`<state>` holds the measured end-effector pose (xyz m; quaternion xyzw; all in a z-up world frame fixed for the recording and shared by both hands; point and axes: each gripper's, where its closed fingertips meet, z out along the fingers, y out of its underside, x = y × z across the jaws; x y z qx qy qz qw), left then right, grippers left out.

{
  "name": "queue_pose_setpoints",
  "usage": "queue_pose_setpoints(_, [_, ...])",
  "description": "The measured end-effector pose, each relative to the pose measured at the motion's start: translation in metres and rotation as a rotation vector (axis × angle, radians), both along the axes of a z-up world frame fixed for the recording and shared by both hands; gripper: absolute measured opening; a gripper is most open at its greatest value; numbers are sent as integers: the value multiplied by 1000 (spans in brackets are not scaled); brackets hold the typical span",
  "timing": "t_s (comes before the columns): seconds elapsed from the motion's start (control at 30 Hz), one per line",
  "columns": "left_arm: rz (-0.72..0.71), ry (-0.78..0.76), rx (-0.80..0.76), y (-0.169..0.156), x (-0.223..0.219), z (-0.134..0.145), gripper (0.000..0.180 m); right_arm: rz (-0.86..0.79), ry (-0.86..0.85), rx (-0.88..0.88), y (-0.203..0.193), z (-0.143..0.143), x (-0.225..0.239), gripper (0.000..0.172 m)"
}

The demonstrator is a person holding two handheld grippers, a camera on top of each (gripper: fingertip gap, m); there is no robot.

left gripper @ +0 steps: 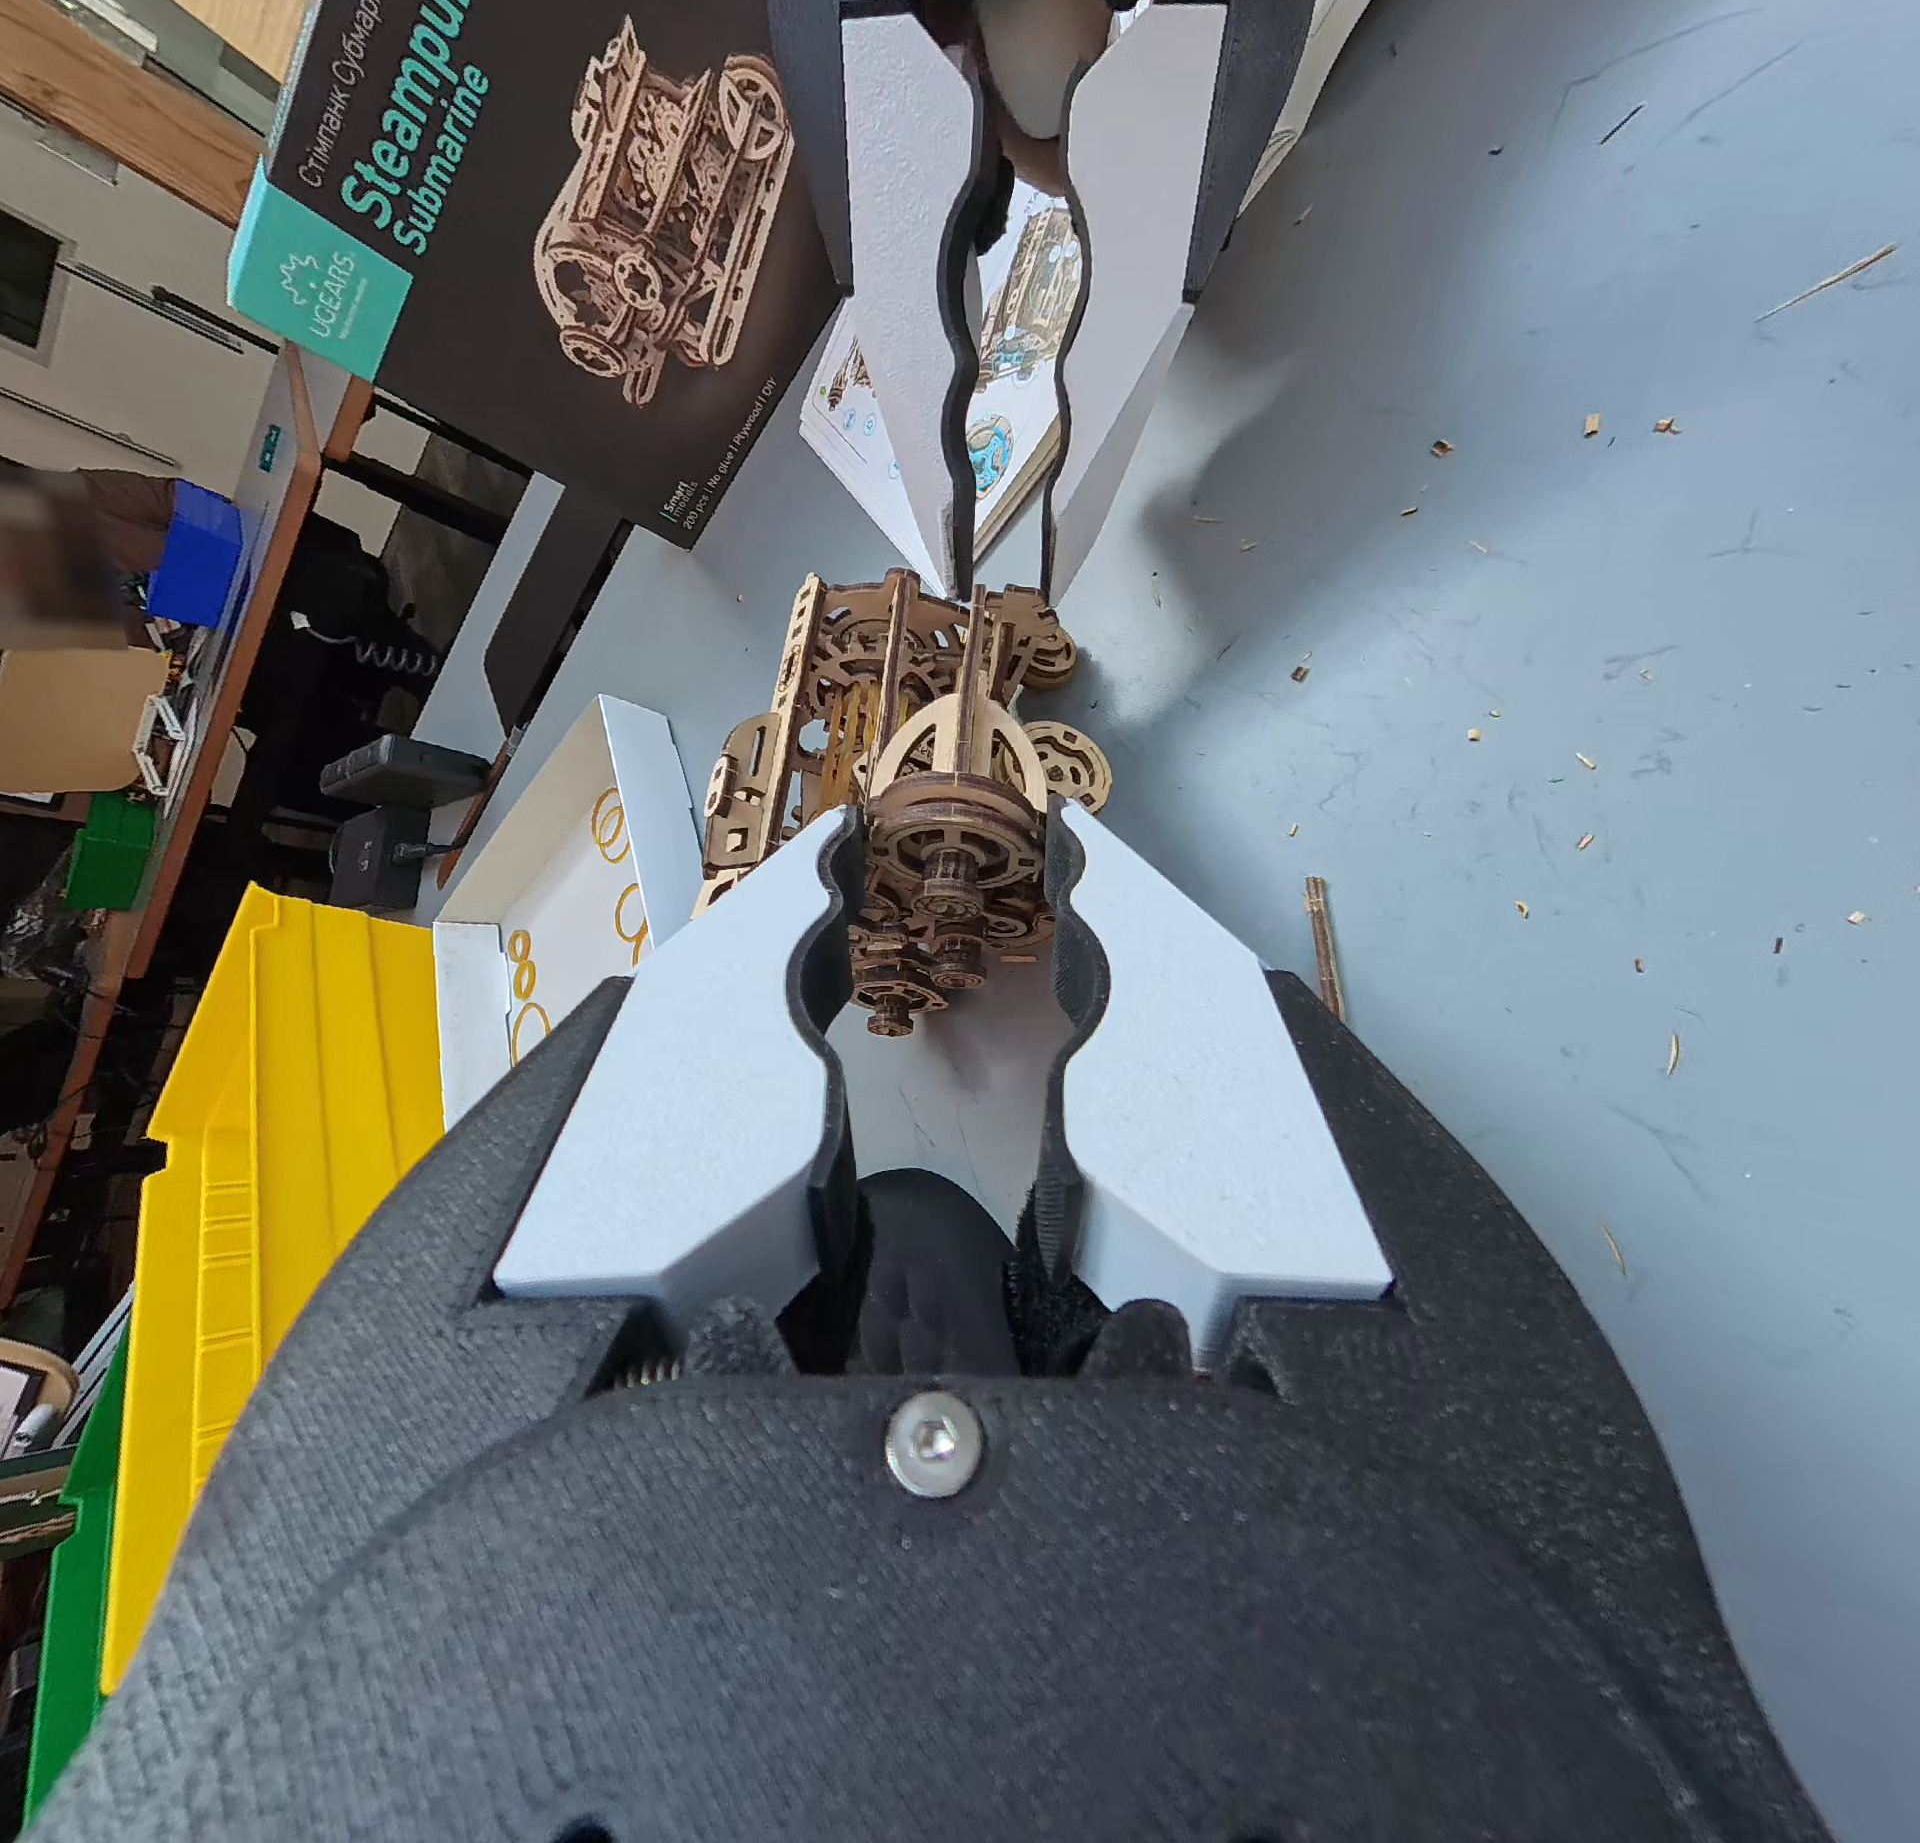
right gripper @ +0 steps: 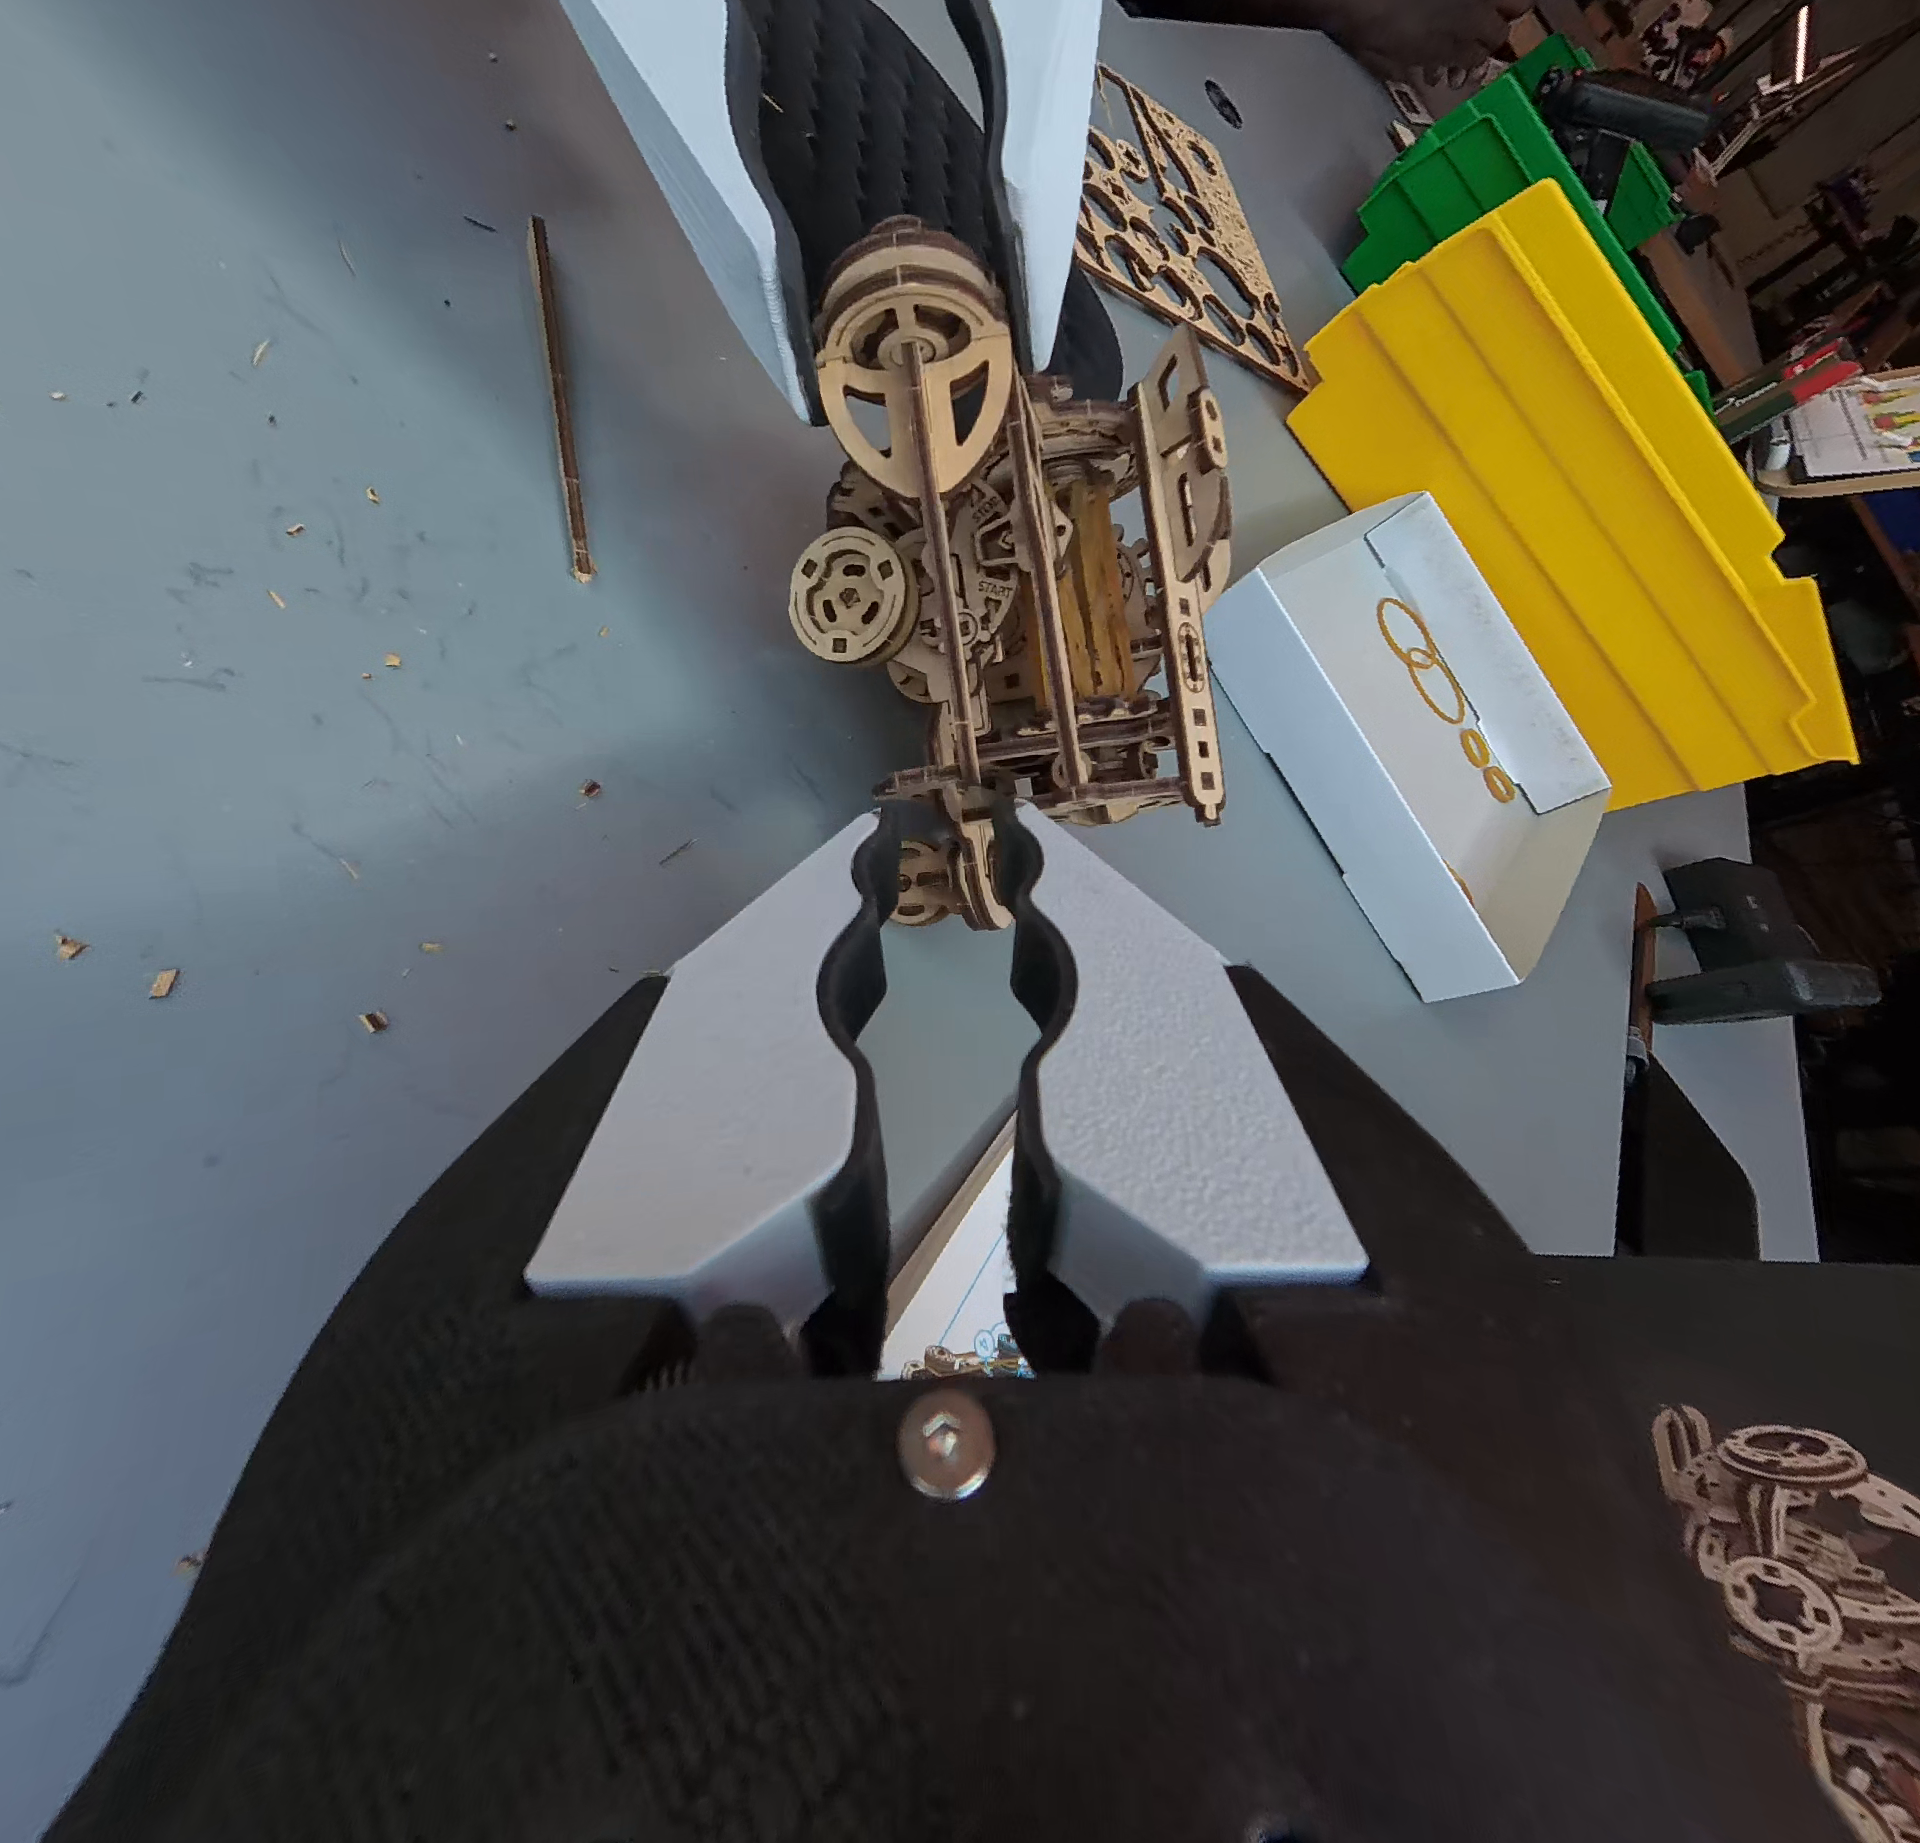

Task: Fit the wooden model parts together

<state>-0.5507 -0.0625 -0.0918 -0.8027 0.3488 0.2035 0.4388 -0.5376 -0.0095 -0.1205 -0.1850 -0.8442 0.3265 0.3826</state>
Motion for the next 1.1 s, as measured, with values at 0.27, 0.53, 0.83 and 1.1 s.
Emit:
queue_pose_setpoints(0.27, [-2,18,7,1,0,0,32,-17,-16,-35,0,-4,-2,4])
queue_pose_setpoints(0.53, [0,59,1,3,-1,-1,32,-22,-34,-73,1,-4,-2,3])
queue_pose_setpoints(0.83, [-3,103,-43,3,-4,-2,33,-5,-48,-107,-2,-1,0,6])
queue_pose_setpoints(1.1, [-2,146,-84,4,-6,-2,33,-1,-34,-96,-3,0,1,12])
